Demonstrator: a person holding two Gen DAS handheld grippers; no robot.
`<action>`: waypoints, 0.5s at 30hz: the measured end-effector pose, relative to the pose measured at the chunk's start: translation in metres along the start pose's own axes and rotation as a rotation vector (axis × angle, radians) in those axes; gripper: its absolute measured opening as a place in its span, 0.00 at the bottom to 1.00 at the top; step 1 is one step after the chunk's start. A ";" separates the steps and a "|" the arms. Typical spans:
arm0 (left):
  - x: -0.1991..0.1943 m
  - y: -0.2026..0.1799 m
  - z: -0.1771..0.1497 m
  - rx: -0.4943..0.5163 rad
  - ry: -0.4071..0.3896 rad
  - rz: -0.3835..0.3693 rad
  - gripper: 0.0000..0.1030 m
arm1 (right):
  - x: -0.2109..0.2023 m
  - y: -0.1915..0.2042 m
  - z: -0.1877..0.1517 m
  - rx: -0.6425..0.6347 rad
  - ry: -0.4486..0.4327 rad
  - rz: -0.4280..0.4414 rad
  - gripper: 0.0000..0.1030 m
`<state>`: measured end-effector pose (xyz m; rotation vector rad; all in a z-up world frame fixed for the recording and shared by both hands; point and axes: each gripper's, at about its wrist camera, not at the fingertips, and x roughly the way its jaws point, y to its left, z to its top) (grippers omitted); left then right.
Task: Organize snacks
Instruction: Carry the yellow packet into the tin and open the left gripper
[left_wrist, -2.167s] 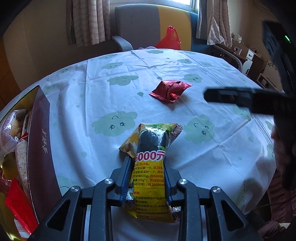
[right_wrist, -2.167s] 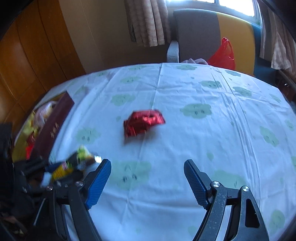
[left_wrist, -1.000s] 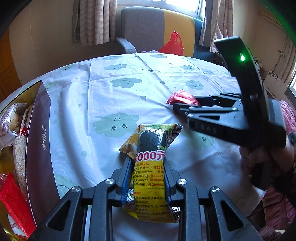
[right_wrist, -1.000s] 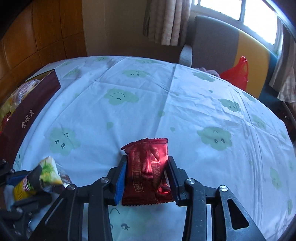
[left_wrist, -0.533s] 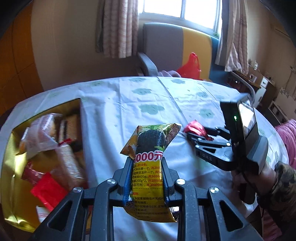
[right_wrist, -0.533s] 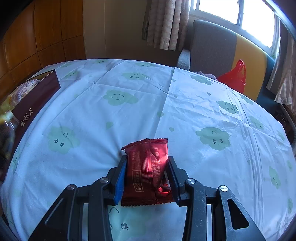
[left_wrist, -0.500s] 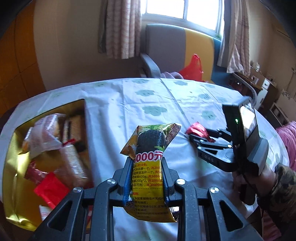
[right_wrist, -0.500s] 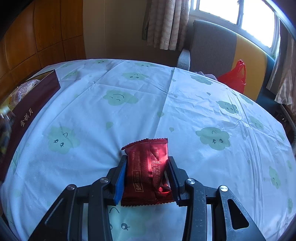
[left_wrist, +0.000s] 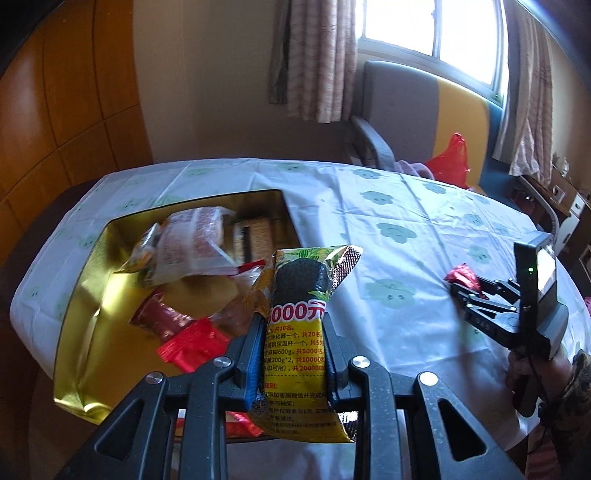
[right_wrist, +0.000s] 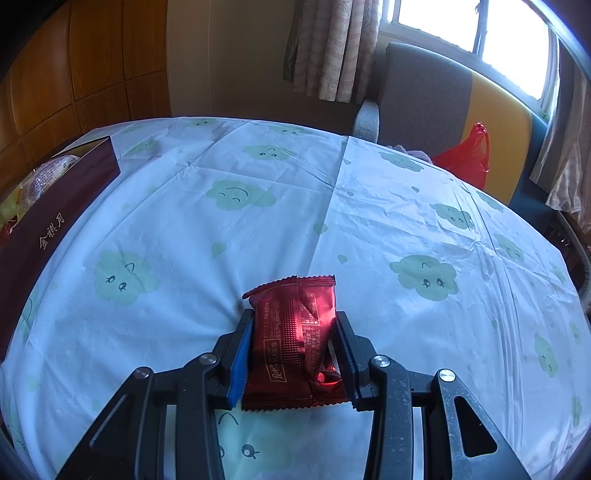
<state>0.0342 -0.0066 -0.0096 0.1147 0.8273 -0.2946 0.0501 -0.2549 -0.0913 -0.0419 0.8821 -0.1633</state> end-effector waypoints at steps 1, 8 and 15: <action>0.000 0.005 -0.001 -0.014 0.002 0.005 0.27 | 0.000 0.000 0.000 -0.001 0.000 -0.001 0.40; -0.007 0.067 -0.005 -0.163 0.011 0.053 0.27 | 0.000 0.000 0.000 -0.003 0.000 -0.004 0.40; -0.005 0.152 -0.022 -0.404 0.060 0.131 0.27 | 0.000 0.000 0.000 -0.003 -0.001 -0.003 0.40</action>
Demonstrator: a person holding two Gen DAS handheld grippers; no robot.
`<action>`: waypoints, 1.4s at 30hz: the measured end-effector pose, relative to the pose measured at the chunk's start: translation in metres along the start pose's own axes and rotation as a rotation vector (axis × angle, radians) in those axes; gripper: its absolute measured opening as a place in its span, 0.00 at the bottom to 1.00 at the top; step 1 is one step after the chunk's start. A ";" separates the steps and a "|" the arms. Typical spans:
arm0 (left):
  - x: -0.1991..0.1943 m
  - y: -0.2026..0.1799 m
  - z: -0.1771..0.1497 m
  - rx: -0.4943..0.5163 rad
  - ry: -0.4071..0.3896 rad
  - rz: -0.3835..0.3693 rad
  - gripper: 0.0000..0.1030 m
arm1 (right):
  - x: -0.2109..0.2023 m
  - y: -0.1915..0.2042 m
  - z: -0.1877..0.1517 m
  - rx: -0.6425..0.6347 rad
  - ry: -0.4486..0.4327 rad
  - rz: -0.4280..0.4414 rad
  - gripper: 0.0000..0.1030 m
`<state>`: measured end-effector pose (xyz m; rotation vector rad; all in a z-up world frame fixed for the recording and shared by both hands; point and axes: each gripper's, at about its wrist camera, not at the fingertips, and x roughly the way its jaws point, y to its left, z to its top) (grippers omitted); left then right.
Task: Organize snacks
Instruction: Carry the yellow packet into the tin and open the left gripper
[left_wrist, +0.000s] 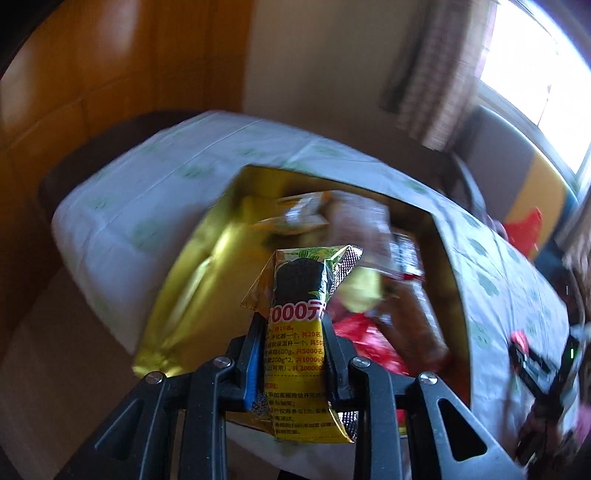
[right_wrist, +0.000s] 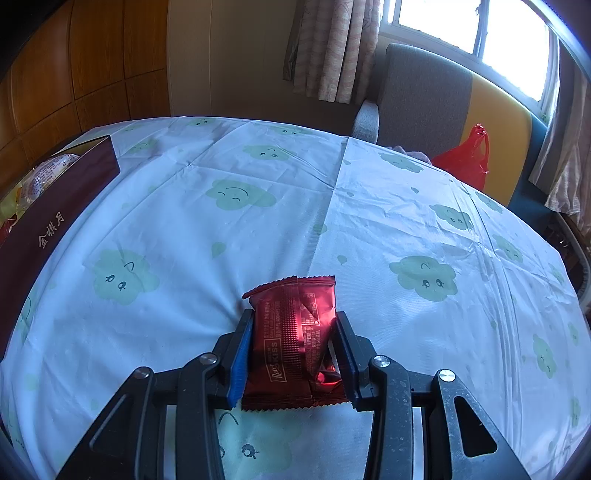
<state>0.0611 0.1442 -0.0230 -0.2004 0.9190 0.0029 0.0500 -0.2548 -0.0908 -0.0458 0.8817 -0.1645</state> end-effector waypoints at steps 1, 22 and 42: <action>0.003 0.008 0.001 -0.026 0.008 0.001 0.27 | 0.000 0.000 0.000 0.000 0.000 0.000 0.40; 0.043 -0.006 -0.009 0.014 0.037 0.096 0.32 | 0.000 0.000 0.000 0.002 -0.001 0.002 0.40; -0.006 -0.054 -0.019 0.175 -0.092 0.086 0.32 | 0.000 0.004 0.001 -0.024 0.002 -0.027 0.40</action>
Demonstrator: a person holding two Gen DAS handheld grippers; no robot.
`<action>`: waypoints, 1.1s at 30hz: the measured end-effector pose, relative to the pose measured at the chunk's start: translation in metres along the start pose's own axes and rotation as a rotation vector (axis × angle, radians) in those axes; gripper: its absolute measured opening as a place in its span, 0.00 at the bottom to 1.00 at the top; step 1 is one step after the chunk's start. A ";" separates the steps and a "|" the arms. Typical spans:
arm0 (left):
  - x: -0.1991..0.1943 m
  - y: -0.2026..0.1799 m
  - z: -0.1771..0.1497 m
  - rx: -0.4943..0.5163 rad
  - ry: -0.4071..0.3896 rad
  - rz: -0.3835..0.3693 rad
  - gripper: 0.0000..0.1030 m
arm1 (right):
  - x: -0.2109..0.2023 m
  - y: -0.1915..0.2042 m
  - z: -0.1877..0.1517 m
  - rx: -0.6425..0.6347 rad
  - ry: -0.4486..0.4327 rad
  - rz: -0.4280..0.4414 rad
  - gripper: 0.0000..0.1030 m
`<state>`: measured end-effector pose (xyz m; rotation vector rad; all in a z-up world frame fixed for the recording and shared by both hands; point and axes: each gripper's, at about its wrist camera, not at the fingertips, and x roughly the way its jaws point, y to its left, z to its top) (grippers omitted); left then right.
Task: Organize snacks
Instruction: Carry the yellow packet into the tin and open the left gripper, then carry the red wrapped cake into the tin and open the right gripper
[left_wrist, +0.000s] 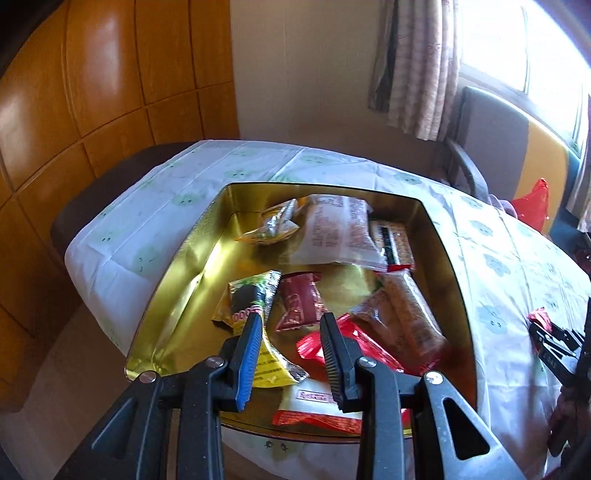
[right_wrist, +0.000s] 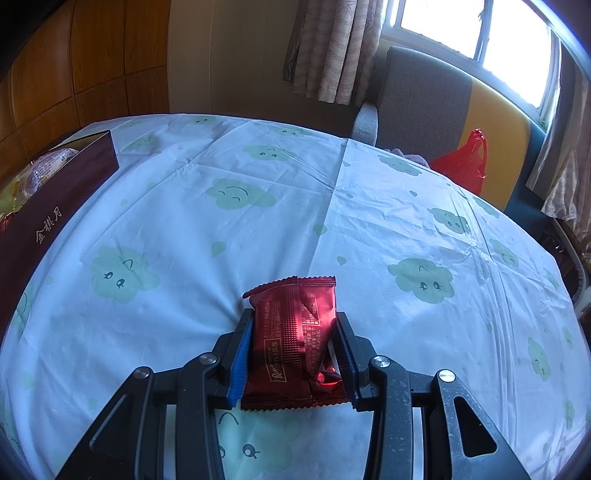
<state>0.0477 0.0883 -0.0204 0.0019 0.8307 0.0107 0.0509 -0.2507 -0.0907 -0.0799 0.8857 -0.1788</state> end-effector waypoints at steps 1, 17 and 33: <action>-0.001 -0.001 -0.001 0.001 0.000 -0.005 0.32 | 0.000 0.000 0.000 -0.003 0.001 -0.003 0.40; -0.005 -0.001 -0.007 0.013 -0.007 -0.015 0.32 | -0.004 0.003 0.006 0.059 0.068 0.002 0.36; -0.004 0.020 -0.007 -0.032 -0.022 0.026 0.32 | -0.048 0.060 0.028 0.024 0.037 0.246 0.36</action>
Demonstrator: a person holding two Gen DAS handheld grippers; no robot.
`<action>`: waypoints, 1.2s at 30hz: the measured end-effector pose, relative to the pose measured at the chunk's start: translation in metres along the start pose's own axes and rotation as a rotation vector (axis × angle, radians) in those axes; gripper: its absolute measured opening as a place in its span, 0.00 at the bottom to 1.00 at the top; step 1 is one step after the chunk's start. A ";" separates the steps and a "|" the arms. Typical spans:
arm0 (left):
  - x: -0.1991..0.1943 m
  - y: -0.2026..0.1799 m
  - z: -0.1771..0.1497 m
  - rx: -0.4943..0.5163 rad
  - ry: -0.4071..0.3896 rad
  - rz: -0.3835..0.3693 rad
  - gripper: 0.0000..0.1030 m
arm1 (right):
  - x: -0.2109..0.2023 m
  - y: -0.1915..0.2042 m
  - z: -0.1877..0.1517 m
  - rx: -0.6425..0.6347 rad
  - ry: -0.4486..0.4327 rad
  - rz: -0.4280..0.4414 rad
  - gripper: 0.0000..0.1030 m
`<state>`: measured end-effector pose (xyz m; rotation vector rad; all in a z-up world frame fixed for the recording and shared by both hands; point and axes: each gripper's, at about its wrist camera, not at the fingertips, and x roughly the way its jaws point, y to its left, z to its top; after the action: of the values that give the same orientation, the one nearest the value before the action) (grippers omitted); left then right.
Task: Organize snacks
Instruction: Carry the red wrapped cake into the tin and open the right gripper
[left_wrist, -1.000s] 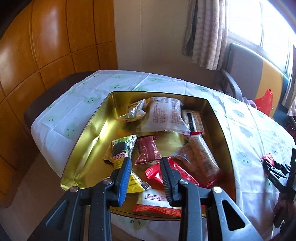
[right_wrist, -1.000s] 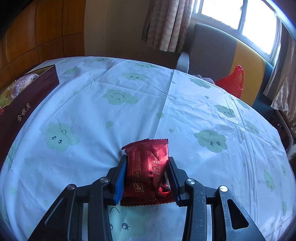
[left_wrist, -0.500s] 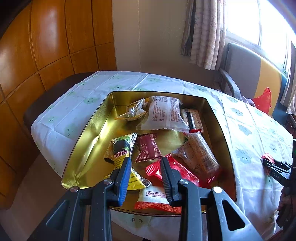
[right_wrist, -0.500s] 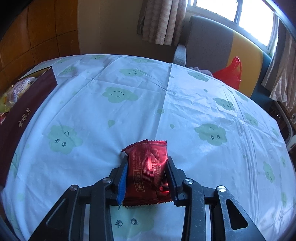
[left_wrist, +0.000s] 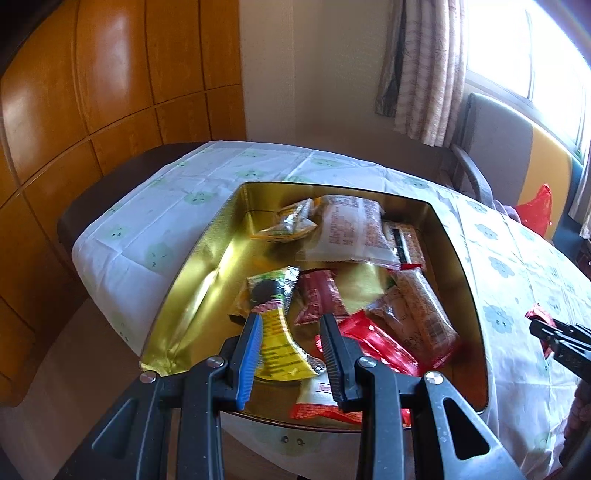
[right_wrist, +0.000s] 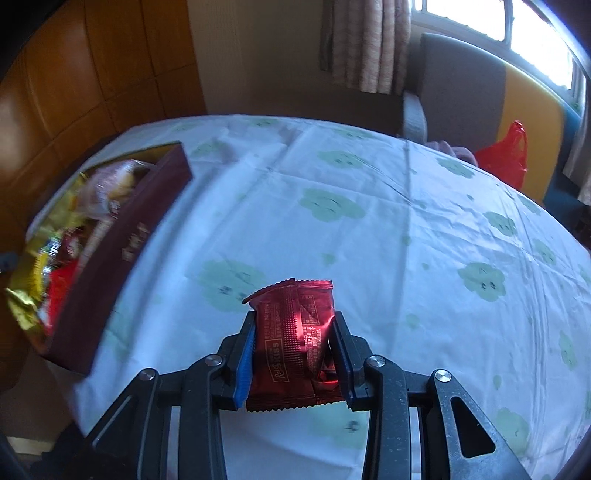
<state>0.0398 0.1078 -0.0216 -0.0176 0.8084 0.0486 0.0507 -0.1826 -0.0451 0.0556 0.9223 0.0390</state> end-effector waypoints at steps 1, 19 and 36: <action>0.000 0.003 0.001 -0.007 -0.004 0.008 0.32 | -0.005 0.008 0.004 -0.005 -0.009 0.028 0.36; 0.004 0.039 0.002 -0.085 -0.005 0.063 0.32 | 0.030 0.209 0.037 -0.374 0.061 0.330 0.41; 0.006 0.035 0.000 -0.076 0.000 0.062 0.32 | 0.029 0.206 0.023 -0.394 0.052 0.319 0.29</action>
<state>0.0418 0.1433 -0.0260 -0.0646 0.8064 0.1378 0.0845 0.0235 -0.0405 -0.1655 0.9368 0.5190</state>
